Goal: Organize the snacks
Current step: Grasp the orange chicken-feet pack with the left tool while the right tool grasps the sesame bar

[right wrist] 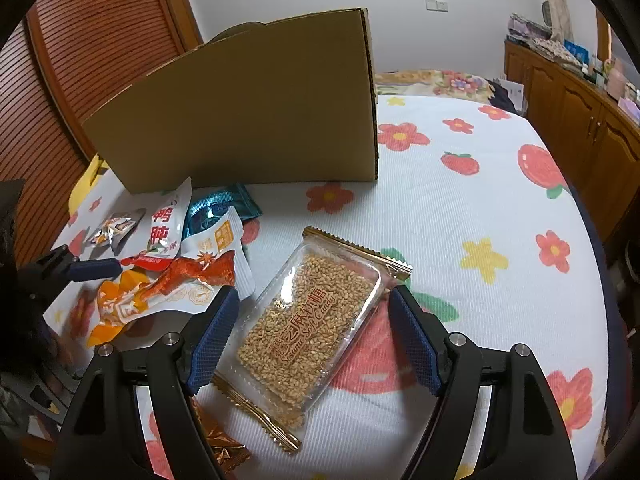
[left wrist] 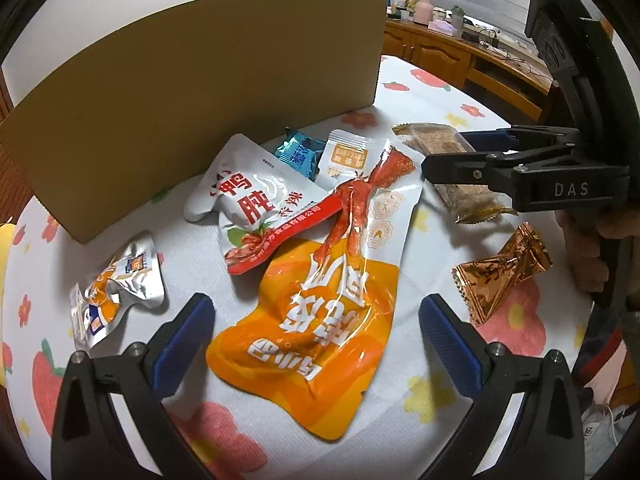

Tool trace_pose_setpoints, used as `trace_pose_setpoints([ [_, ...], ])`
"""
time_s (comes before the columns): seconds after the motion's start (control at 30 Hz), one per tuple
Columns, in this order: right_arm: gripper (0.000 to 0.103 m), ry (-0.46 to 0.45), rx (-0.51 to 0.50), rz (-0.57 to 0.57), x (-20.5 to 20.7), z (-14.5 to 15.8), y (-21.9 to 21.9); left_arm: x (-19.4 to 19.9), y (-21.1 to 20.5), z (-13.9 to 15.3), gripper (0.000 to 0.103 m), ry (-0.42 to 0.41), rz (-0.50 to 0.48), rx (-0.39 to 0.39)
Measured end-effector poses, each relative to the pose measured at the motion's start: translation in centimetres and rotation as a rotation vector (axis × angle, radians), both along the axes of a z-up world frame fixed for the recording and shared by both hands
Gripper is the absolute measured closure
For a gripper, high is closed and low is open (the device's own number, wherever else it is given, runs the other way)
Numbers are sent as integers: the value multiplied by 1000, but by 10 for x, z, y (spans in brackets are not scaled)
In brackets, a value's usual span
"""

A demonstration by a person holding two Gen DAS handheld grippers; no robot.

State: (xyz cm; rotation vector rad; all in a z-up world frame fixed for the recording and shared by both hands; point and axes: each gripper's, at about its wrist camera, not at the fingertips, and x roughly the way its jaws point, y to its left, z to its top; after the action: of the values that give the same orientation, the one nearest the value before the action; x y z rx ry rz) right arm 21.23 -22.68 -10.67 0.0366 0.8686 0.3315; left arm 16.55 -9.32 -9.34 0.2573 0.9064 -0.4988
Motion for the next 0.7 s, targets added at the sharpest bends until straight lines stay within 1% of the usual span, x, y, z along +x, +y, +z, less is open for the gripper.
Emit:
trace_pose_setpoints([
  [0.17,24,0,-6,0,0,0,0,-1,0,-1,0,-13,22,-4],
  [0.33,23,-1,-9,0,0,0,1,0,5,-1,0,-1,33,-2],
  [0.47,23,-1,-8,0,1,-1,1,2,9,0,0,4,18,2],
  [0.6,23,-1,-13,0,0,-1,2,5,10,2,2,13,17,-4],
  [0.7,23,-2,-21,0,0,-2,3,9,6,4,6,18,16,-4],
])
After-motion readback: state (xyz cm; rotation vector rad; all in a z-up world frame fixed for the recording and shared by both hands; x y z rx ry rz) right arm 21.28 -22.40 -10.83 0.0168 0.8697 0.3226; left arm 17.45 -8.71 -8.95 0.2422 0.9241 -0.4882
